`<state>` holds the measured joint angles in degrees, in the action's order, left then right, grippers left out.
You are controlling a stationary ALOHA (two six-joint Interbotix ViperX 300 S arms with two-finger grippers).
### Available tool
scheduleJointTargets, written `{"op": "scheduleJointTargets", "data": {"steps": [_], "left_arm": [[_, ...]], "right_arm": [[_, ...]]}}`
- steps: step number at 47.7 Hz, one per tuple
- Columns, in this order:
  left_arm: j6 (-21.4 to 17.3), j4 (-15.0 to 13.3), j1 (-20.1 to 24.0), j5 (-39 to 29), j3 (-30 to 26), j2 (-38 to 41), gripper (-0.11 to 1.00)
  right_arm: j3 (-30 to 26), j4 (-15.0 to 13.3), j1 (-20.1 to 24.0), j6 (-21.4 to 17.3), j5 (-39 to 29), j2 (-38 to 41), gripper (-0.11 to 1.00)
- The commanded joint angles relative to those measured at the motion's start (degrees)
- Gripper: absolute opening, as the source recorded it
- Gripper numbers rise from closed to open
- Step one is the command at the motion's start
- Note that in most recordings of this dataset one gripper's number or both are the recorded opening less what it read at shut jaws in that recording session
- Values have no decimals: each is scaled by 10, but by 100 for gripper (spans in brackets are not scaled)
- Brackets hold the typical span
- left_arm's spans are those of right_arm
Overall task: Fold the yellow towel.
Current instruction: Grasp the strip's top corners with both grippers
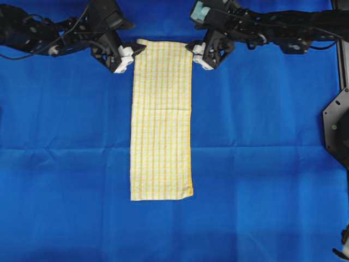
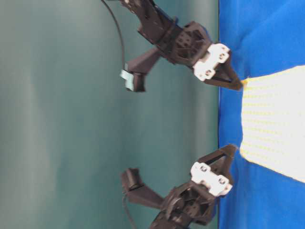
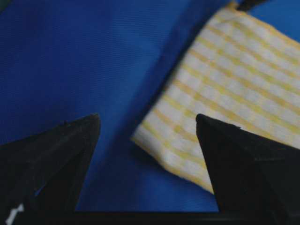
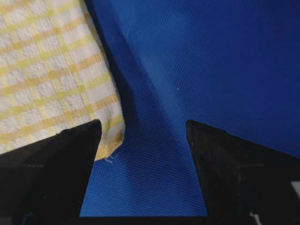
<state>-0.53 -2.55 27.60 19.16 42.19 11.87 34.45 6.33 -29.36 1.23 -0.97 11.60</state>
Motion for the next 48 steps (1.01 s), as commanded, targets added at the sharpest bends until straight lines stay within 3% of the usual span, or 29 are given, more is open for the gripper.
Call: {"op": "scheduleJointTargets", "data": {"steps": [1,12,19,22,29,32,48], "left_arm": [[-1,2,7,11,-15,9,78],[-1,1,9,11,-31,48,75],[-1,1,8,11,-31,55,61],[-1,1,9,11,-32,59,49],[-4,1,9,11,-33,63,16],[-4,2,6,11,-36,63,6],[3,1,1,7,-36,58,5]], "right_arm": [[-16,8,-1,-1,3,2,75],[-20,36,0,-1,3,17,75],[-19,39,3,-2,2,18,69],[-20,39,3,-1,2,20,59],[-20,39,3,-1,4,24,17],[-20,39,3,-1,5,24,4],[-22,40,-3,-1,15,20,4]]}}
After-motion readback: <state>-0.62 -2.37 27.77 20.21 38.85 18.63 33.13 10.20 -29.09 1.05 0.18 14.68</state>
